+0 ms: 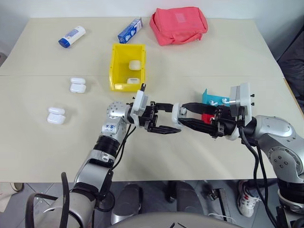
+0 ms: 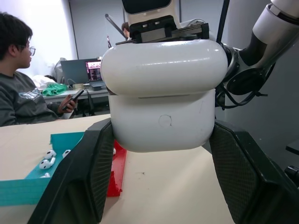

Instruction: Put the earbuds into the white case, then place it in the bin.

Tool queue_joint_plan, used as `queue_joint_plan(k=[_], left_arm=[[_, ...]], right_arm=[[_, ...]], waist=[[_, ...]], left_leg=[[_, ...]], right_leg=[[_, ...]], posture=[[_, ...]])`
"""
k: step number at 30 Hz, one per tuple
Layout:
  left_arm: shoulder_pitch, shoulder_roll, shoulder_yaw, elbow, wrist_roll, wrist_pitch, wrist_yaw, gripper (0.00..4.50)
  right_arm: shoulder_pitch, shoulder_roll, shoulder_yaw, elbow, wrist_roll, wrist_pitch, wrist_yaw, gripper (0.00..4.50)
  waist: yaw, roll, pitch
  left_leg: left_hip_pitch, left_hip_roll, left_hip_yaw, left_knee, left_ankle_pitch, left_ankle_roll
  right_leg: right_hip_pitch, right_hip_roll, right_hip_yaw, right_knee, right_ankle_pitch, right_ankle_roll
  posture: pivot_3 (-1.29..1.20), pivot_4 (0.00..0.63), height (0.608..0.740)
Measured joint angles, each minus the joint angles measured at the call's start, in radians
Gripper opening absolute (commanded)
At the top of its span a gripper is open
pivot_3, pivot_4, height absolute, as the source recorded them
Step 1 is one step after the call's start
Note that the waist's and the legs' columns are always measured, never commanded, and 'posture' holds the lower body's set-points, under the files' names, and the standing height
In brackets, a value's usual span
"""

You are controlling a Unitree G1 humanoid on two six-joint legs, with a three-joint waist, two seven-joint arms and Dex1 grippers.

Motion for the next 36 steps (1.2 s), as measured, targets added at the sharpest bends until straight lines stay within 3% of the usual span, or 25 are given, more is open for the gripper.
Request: queue_joint_plan(k=[27,31,36], left_arm=[[-0.05,-0.004,0.026,0.121,0.005,-0.076,0.0,2.73],[-0.057,0.001,0.033,0.157,0.007,-0.089,0.0,2.73],[-0.099,0.012,0.061,0.205,0.008,-0.108,0.0,2.73]], right_arm=[[-0.075,-0.067,-0.1,-0.004,0.024,0.105,-0.087,2.14],[0.027,-0.13,-0.236,-0.066,0.062,0.154,-0.12,2.14],[0.312,-0.166,-0.48,-0.152,0.086,0.227,-0.157,2.14]], waist=[[0.001,0.0,0.0],[0.007,0.0,0.0],[0.014,-0.001,0.0]], left_leg=[[0.0,0.0,0.0,0.0,0.0,0.0],[-0.001,0.0,0.0,0.0,-0.001,0.001],[-0.001,0.0,0.001,0.0,-0.002,0.002]], right_leg=[[0.0,0.0,0.0,-0.001,0.0,0.0],[0.0,-0.001,0.0,-0.002,0.0,0.001],[0.001,-0.001,0.0,-0.004,0.002,0.002]], posture=[[0.0,0.15,0.74],[0.0,0.15,0.74],[0.0,0.15,0.74]])
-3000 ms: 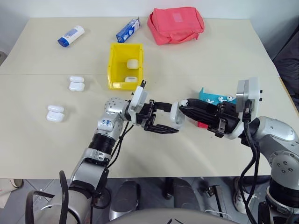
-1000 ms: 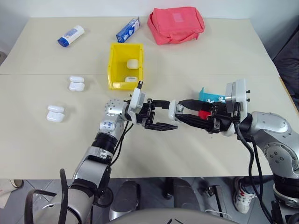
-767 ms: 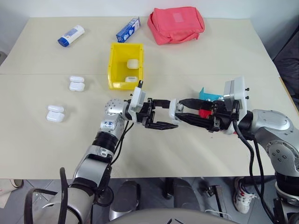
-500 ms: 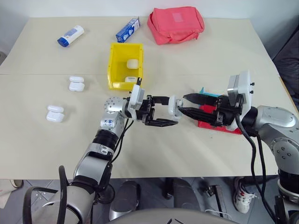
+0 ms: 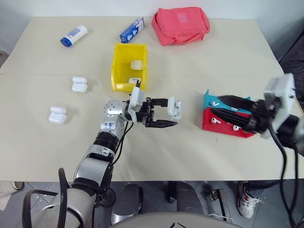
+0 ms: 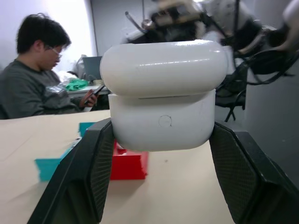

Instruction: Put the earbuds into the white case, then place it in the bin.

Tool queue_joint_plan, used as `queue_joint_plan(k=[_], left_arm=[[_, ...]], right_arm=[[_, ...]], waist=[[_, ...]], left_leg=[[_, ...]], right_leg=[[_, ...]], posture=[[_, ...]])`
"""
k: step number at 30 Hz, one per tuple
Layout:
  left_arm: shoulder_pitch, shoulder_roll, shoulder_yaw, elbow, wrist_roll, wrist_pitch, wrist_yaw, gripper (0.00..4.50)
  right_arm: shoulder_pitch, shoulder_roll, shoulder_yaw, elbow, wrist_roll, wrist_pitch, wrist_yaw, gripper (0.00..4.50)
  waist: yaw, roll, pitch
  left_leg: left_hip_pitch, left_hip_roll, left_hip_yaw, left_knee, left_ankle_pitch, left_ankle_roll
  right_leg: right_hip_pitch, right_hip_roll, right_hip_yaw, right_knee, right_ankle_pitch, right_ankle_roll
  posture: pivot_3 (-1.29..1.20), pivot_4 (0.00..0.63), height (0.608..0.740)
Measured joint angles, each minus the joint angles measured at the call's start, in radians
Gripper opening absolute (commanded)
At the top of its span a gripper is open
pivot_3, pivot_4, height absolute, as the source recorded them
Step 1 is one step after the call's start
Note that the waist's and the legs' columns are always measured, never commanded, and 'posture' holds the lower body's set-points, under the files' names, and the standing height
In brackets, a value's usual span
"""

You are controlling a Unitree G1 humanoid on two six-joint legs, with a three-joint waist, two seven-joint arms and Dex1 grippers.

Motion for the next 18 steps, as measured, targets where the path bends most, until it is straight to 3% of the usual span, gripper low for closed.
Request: queue_joint_plan(k=[6,10,18], left_arm=[[-0.058,0.004,0.032,0.063,0.0,-0.01,0.0,2.73],[-0.071,0.002,0.045,0.083,0.0,-0.011,0.0,2.73],[-0.096,-0.003,0.055,0.108,0.001,-0.011,0.0,2.73]], right_arm=[[0.41,0.14,-0.312,-0.113,-0.012,0.001,0.002,2.14],[0.589,0.236,-0.435,-0.165,-0.014,-0.04,0.011,2.14],[0.568,0.199,-0.45,-0.157,-0.016,-0.076,-0.029,2.14]], waist=[[0.014,0.0,0.0],[0.012,0.0,0.0],[-0.009,0.0,-0.001]], left_leg=[[0.0,0.001,0.003,-0.001,-0.001,0.0],[0.001,0.001,0.005,-0.002,-0.008,0.009],[0.001,0.0,0.006,-0.003,-0.009,0.009]], right_leg=[[0.001,0.002,0.003,-0.001,0.001,0.001],[0.001,0.002,0.007,-0.003,0.001,0.002],[-0.001,0.003,0.008,-0.003,0.001,0.003]], posture=[[0.0,0.15,0.74],[0.0,0.15,0.74],[0.0,0.15,0.74]])
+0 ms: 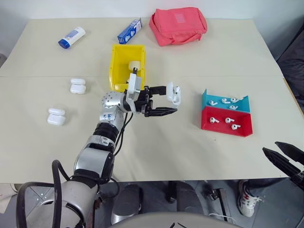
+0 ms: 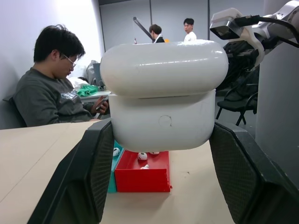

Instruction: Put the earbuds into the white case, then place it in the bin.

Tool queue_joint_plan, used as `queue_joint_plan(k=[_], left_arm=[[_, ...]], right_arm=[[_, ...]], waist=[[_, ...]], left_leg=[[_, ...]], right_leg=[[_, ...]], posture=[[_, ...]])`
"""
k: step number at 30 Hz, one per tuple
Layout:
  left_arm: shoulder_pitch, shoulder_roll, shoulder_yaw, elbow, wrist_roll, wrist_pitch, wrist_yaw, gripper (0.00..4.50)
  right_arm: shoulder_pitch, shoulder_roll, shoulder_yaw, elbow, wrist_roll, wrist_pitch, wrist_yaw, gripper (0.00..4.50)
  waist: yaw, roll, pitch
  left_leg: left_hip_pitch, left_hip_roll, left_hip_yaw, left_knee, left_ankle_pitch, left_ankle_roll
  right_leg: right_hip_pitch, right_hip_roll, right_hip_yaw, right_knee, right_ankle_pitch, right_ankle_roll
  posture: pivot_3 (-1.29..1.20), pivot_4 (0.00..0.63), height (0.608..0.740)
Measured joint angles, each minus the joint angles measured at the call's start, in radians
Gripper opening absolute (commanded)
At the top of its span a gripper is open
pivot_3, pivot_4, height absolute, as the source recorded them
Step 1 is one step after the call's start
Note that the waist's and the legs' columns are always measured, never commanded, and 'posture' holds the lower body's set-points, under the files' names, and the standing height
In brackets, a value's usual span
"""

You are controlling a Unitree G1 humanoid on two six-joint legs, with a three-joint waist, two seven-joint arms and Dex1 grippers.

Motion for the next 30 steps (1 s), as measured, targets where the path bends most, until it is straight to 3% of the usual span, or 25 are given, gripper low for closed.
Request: queue_joint_plan(k=[3,7,9,13,16,23,26,28,30], left_arm=[[0.001,-0.006,-0.001,-0.009,0.0,0.003,0.0,2.73],[0.036,-0.012,-0.006,-0.09,-0.001,0.017,0.0,2.73],[0.064,-0.004,-0.006,-0.127,-0.002,0.028,0.0,2.73],[0.1,0.001,-0.01,-0.177,-0.002,0.047,0.001,2.73],[0.131,-0.001,-0.022,-0.248,-0.003,0.059,0.001,2.73],[0.224,0.011,-0.039,-0.383,-0.004,0.099,0.002,2.73],[0.245,0.019,-0.043,-0.425,-0.004,0.115,0.003,2.73],[0.261,0.03,-0.042,-0.455,-0.004,0.126,0.007,2.73],[0.276,0.035,-0.043,-0.474,-0.004,0.134,0.013,2.73]], right_arm=[[-0.087,-0.071,0.06,0.024,-0.019,0.008,-0.043,2.73],[-0.242,-0.191,0.171,0.132,-0.065,0.039,-0.094,4.04],[-0.296,-0.231,0.224,0.166,-0.077,0.048,-0.095,4.41],[-0.395,-0.272,0.314,0.22,-0.112,0.047,-0.093,4.41],[-0.533,-0.355,0.459,0.321,-0.177,0.046,-0.092,4.41],[-0.861,-0.4,0.796,0.573,-0.322,0.089,-0.071,4.41],[-0.977,-0.4,0.897,0.662,-0.361,0.121,-0.051,3.85],[-1.069,-0.393,0.966,0.729,-0.4,0.12,-0.029,3.19],[-1.127,-0.386,1.011,0.767,-0.43,0.112,0.001,3.19]], waist=[[-0.002,0.0,0.0],[-0.002,0.001,-0.001],[0.001,0.001,-0.001],[0.001,0.001,-0.001],[-0.007,0.002,-0.001],[-0.007,0.003,-0.002],[-0.008,0.004,-0.002],[-0.012,0.004,-0.002],[-0.015,0.005,-0.002]], left_leg=[[0.0,0.0,0.0,0.0,0.0,0.0],[0.001,-0.001,0.0,0.0,0.001,0.0],[0.001,0.0,-0.001,0.0,0.005,-0.007],[0.0,-0.002,-0.001,0.001,0.005,-0.005],[0.0,-0.002,0.0,0.002,0.002,0.003],[0.0,-0.002,-0.001,0.003,0.006,-0.004],[-0.001,-0.002,-0.001,0.003,0.006,-0.004],[0.0,-0.002,-0.001,0.003,0.006,-0.004],[-0.001,-0.001,-0.001,0.003,0.006,-0.004]], right_leg=[[0.0,0.0,0.0,0.0,0.0,0.0],[-0.001,-0.001,0.0,0.0,0.0,0.0],[-0.002,0.0,-0.001,0.0,0.0,0.0],[-0.001,-0.001,0.001,-0.001,0.001,0.0],[-0.001,-0.002,0.002,-0.002,-0.001,-0.005],[-0.002,-0.002,0.0,-0.002,0.002,0.0],[-0.002,-0.003,0.0,-0.002,0.002,-0.001],[-0.002,-0.002,0.0,-0.002,0.002,-0.001],[-0.002,-0.002,0.0,-0.002,0.002,0.0]], posture=[[0.0,0.15,0.74],[0.0,0.15,0.74],[0.0,0.15,0.74],[0.0,0.15,0.74],[0.0,0.15,0.74],[0.0,0.15,0.74],[0.0,0.15,0.74],[0.0,0.15,0.74],[0.0,0.15,0.74]])
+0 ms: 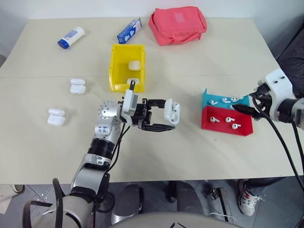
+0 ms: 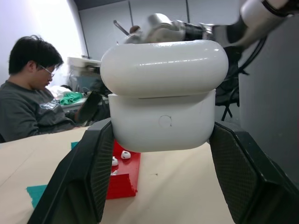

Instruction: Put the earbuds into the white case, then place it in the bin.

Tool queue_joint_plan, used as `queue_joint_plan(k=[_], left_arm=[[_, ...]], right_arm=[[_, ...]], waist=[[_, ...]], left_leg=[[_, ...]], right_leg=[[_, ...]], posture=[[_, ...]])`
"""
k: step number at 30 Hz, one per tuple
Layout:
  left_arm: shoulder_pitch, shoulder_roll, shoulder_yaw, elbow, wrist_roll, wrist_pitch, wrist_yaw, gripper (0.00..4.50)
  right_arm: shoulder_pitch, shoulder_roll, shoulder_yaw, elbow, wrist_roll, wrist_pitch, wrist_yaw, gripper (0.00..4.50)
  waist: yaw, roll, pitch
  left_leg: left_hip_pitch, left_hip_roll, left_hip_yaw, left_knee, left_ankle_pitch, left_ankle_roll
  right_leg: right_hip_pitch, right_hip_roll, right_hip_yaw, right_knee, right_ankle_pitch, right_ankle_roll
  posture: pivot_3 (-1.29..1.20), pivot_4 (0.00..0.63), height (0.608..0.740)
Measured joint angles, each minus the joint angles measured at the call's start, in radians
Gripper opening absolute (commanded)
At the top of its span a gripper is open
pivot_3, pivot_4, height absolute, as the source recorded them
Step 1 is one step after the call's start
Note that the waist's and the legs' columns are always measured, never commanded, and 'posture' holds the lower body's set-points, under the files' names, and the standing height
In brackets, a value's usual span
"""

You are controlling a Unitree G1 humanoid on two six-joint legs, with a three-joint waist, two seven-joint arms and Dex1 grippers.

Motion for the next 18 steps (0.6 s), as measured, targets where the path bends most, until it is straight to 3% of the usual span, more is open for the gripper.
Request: queue_joint_plan(k=[4,7,18], left_arm=[[0.005,0.005,0.0,-0.015,0.0,0.011,0.016,2.73],[0.018,0.012,0.001,-0.035,0.0,0.014,0.024,2.73],[0.029,0.018,0.0,-0.044,0.001,0.024,0.039,2.73]], right_arm=[[-0.089,0.027,0.086,0.068,-0.047,-0.002,0.064,3.19],[-0.136,0.051,0.136,0.122,-0.081,-0.019,0.115,2.68],[-0.347,0.169,0.295,0.397,-0.268,-0.198,0.272,2.68]], waist=[[-0.005,0.0,0.0],[-0.013,0.0,0.0],[-0.017,0.001,0.0]], left_leg=[[0.0,0.0,0.0,0.0,0.0,0.0],[0.0,0.0,0.0,0.0,0.0,0.0],[0.0,-0.001,0.001,0.0,0.001,-0.002]], right_leg=[[0.0,0.0,0.0,0.0,0.0,0.001],[0.0,0.0,0.0,0.0,0.0,0.001],[0.0,0.0,0.0,0.001,0.001,0.001]], posture=[[0.0,0.15,0.74],[0.0,0.15,0.74],[0.0,0.15,0.74]])
